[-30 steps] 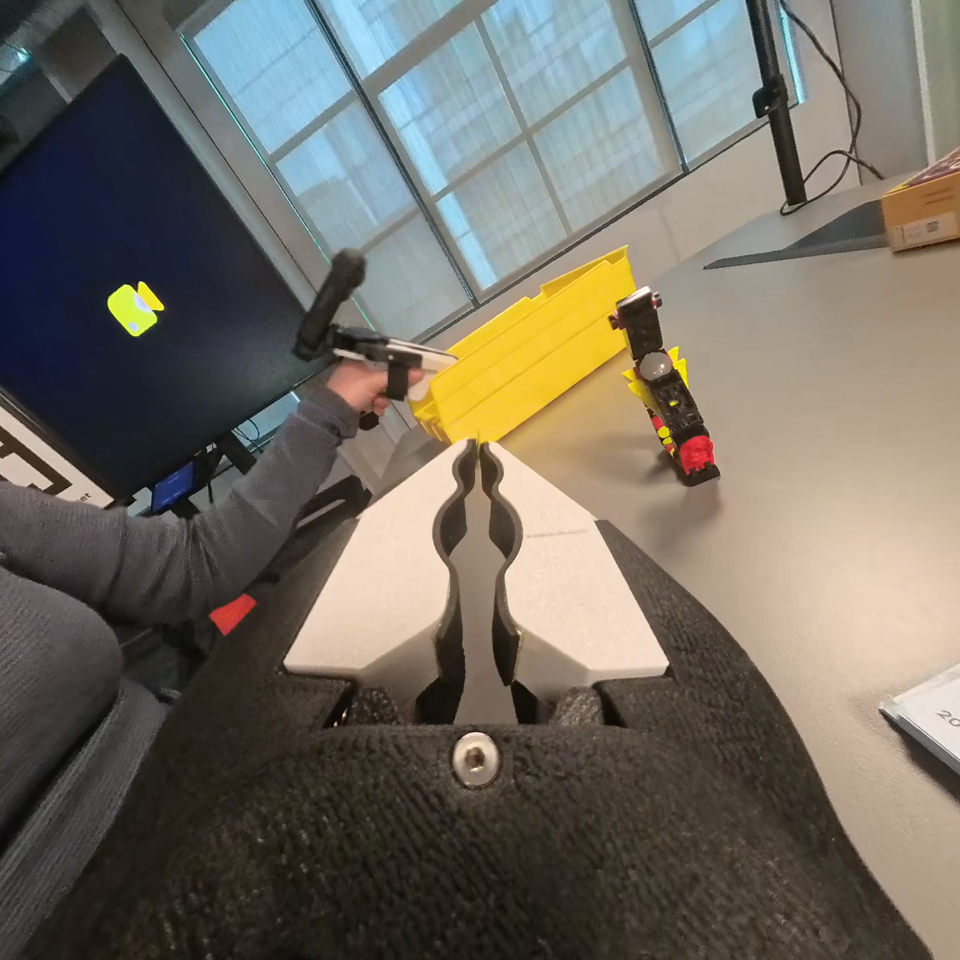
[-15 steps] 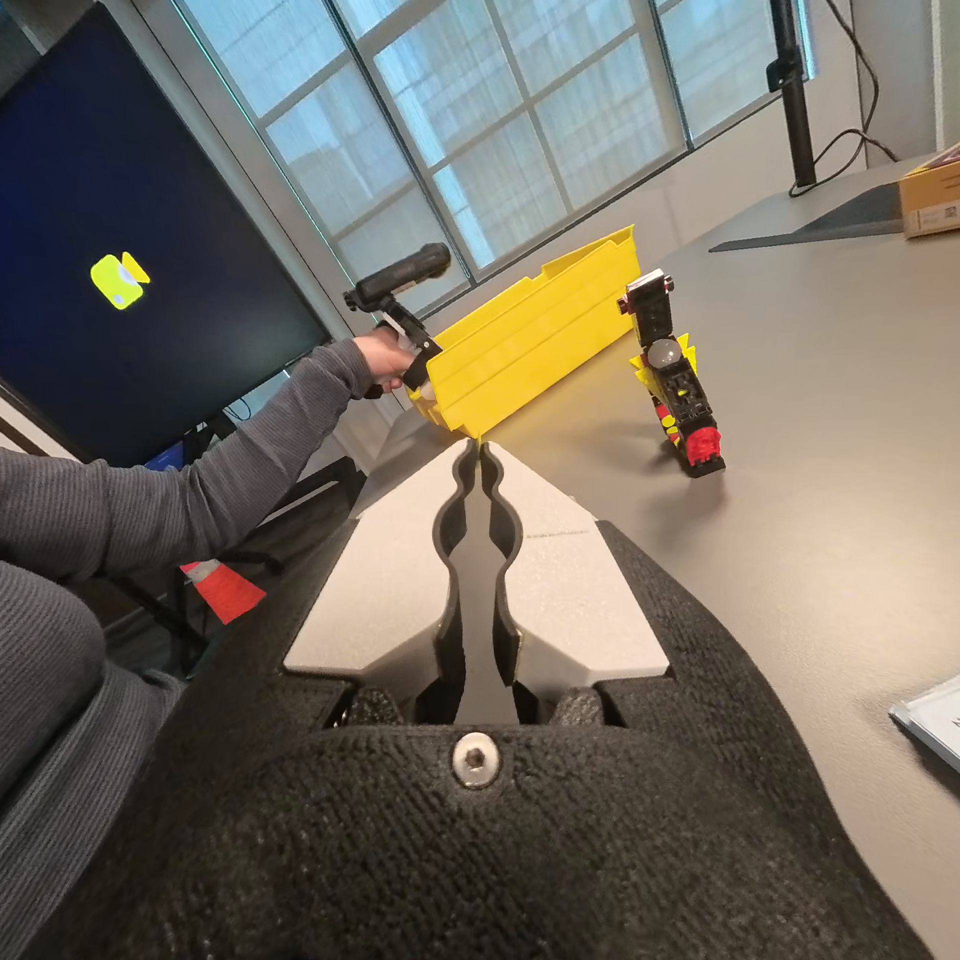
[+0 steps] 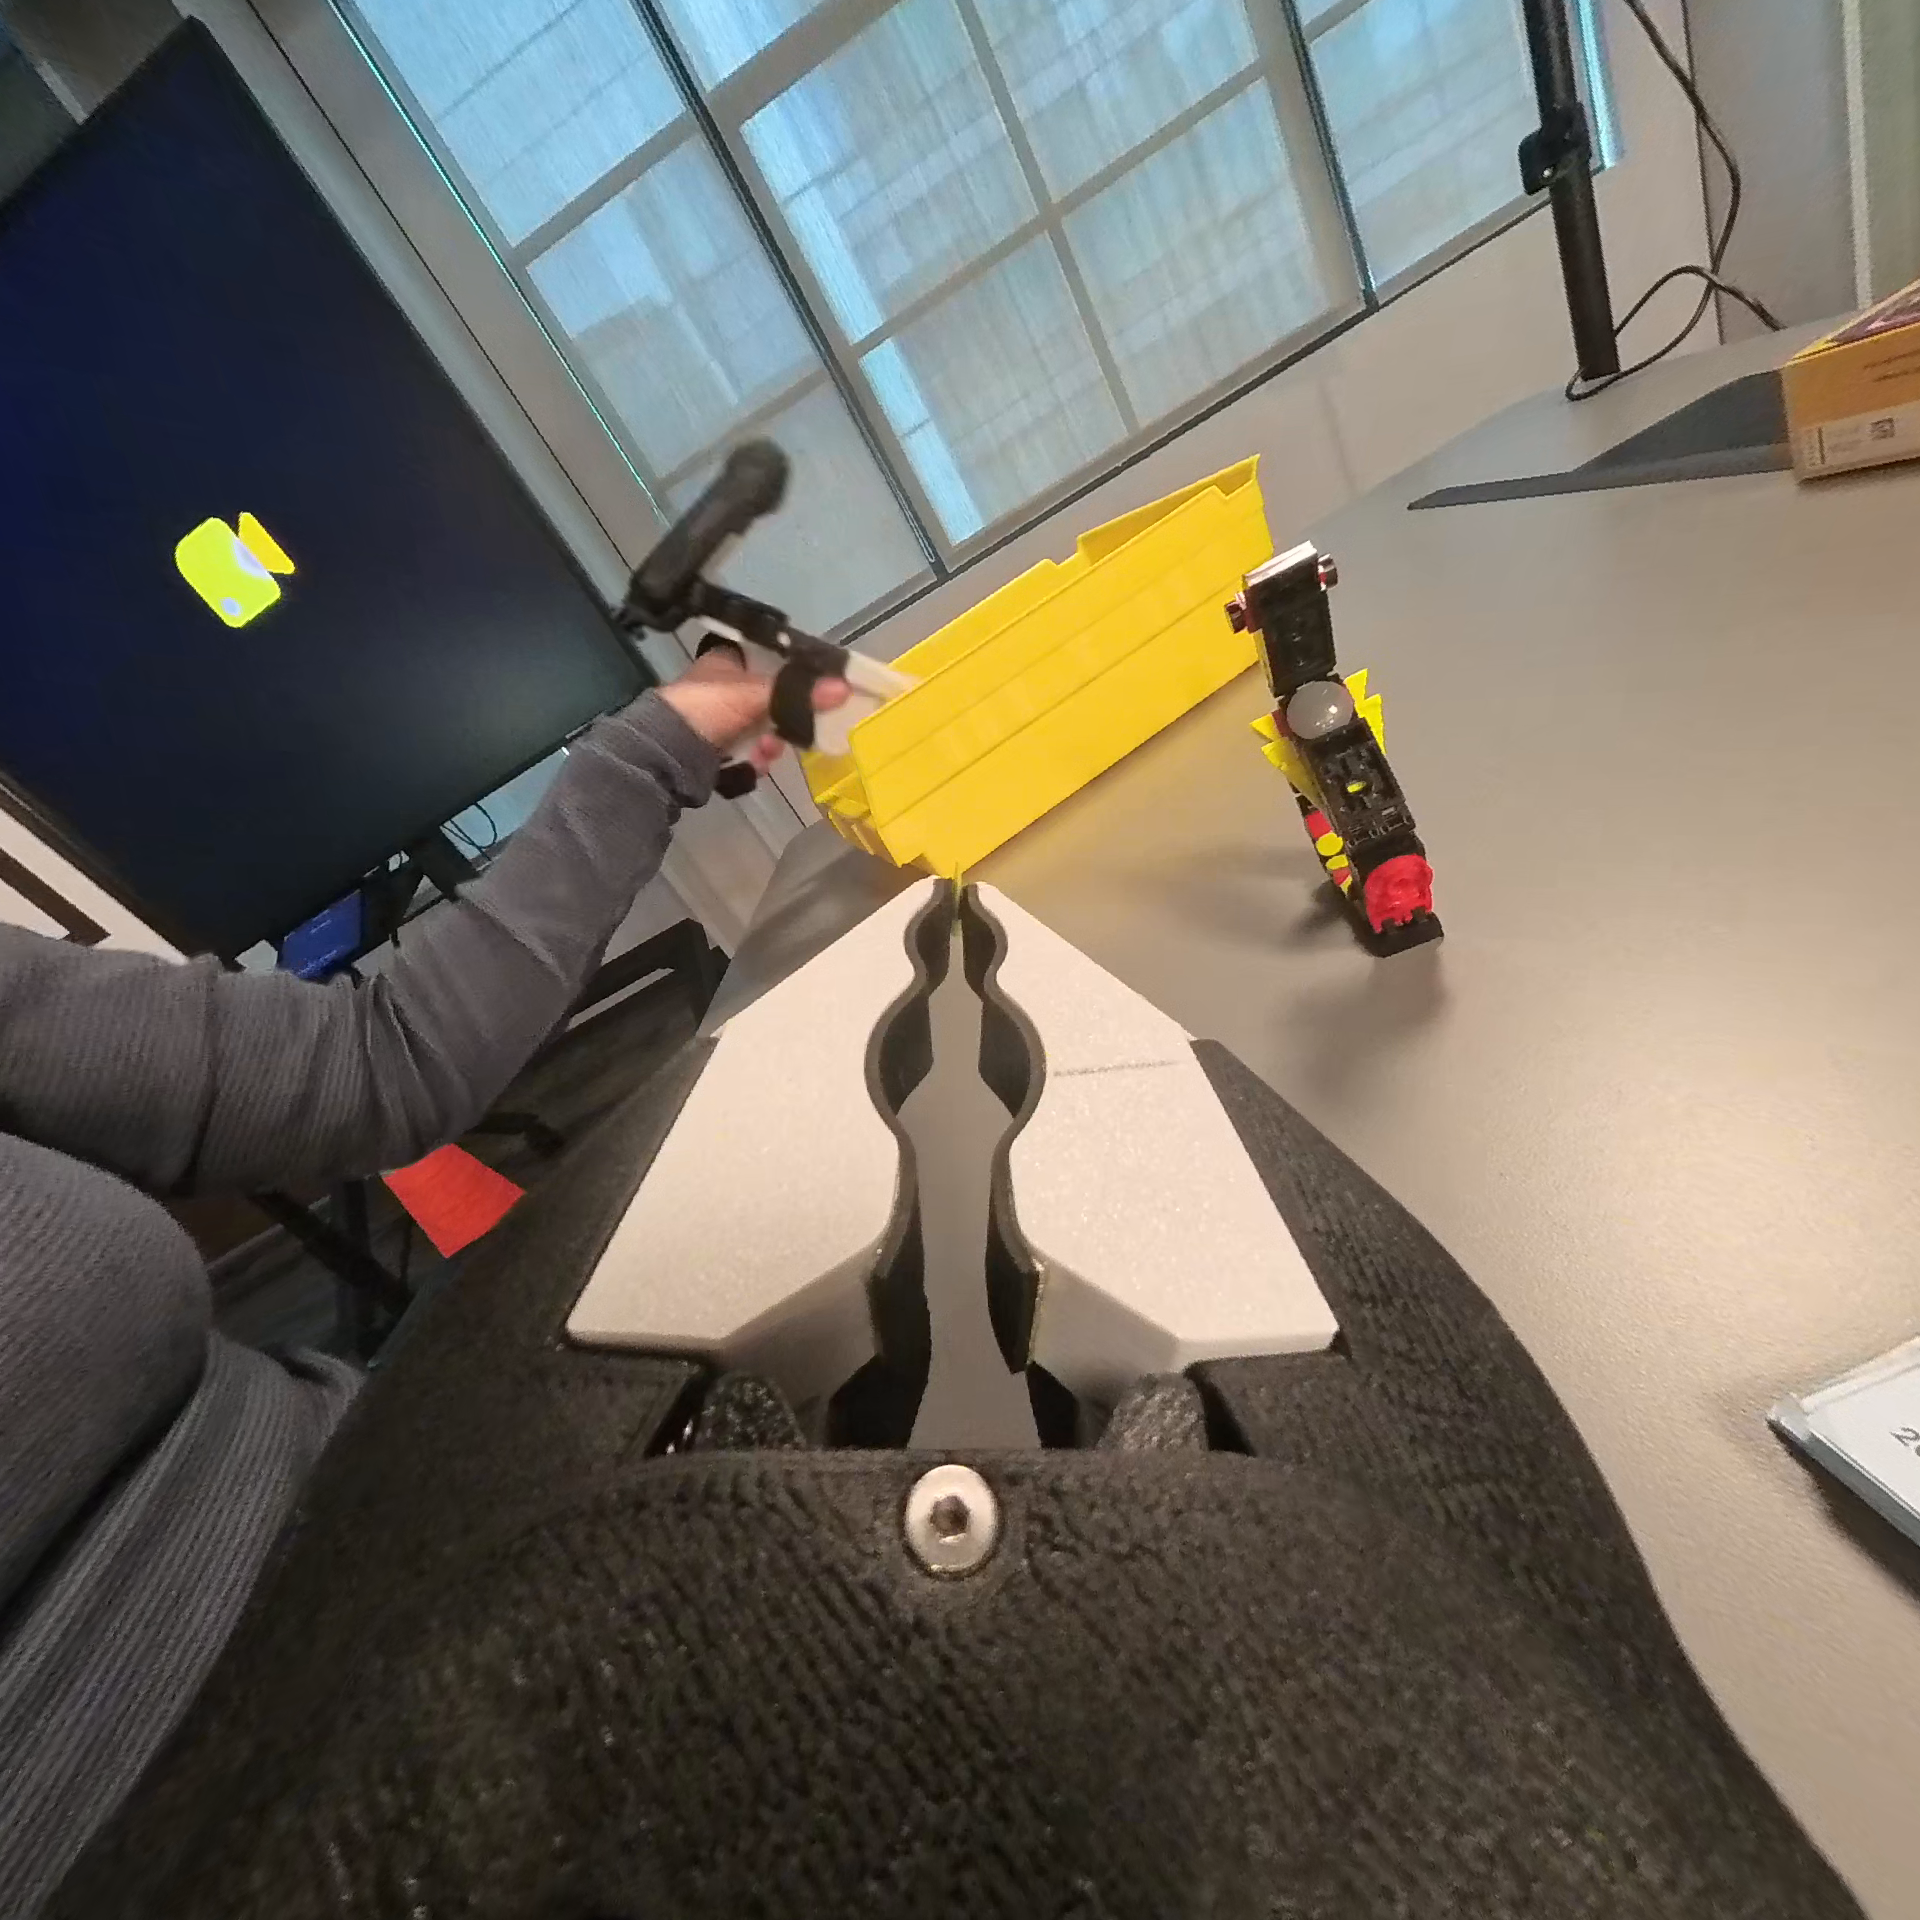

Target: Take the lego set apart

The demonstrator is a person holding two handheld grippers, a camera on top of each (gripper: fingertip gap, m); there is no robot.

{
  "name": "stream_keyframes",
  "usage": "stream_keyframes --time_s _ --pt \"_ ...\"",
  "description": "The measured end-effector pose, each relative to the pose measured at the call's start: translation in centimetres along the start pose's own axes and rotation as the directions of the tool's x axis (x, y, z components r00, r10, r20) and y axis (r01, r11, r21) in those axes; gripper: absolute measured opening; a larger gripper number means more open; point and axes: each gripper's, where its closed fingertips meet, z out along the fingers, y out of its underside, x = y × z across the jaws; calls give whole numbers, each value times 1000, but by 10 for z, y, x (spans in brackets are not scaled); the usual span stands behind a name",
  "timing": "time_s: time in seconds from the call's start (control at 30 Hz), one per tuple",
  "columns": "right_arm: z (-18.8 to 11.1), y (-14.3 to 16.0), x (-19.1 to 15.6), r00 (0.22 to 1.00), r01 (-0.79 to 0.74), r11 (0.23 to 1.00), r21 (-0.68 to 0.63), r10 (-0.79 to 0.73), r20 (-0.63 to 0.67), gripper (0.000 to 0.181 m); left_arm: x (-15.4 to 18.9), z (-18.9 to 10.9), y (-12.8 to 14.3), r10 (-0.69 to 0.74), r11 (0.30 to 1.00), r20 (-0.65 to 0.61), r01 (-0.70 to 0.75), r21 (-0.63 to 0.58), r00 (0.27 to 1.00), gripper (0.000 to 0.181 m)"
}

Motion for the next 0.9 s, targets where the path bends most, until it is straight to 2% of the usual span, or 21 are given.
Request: stream_keyframes --time_s 0.03,0.07,0.13,0.17,0.2,0.27,0.37,0.43,0.5,0.63,0.67,0.77,0.9 --pt "0 0 0 1000 1 1000 1 -1 -1 0 4 -13 -17 -40 991 -52 47 128 998 112" --pt "0 -1 0 1000 1 1000 4 -1 -2 0 -2 -26 -28 -75 973 -45 83 217 996 104" --pt "0 -2 1 1000 0 1000 13 0 -8 0 -8 -42 -28 -72 967 6 68 244 997 102" --pt "-1 -3 1 1000 -1 1000 22 1 -8 0 -1 -52 -32 -43 959 -1 41 281 999 100" --pt "-1 -5 0 1000 -7 999 35 7 1 0 15 -66 -39 7 934 -34 5 357 999 93" --pt "-1 -9 -6 998 -39 997 72 35 48 0 70 -104 -49 154 835 -139 -53 548 978 72" --pt "0 -14 -18 989 -69 991 114 53 138 0 181 -150 -31 437 681 -315 -81 727 843 46" --pt "0 -14 -26 983 -36 991 127 13 183 0 249 -160 -4 576 652 -436 -67 755 691 30" --pt "1 -12 -35 975 -2 992 129 -27 221 0 302 -163 19 628 669 -565 -1 743 535 22" --pt "2 -9 -50 955 31 991 132 -68 287 0 363 -146 45 649 719 -679 14 695 343 20" --pt "2 -9 -52 951 38 991 132 -76 300 0 371 -142 49 664 711 -674 8 704 324 20" --pt "1 -10 -56 944 48 989 143 -92 317 0 381 -131 48 688 680 -631 -15 733 359 14" --pt "0 -10 -58 938 43 989 142 -89 336 0 380 -130 43 667 694 -652 18 720 359 10"
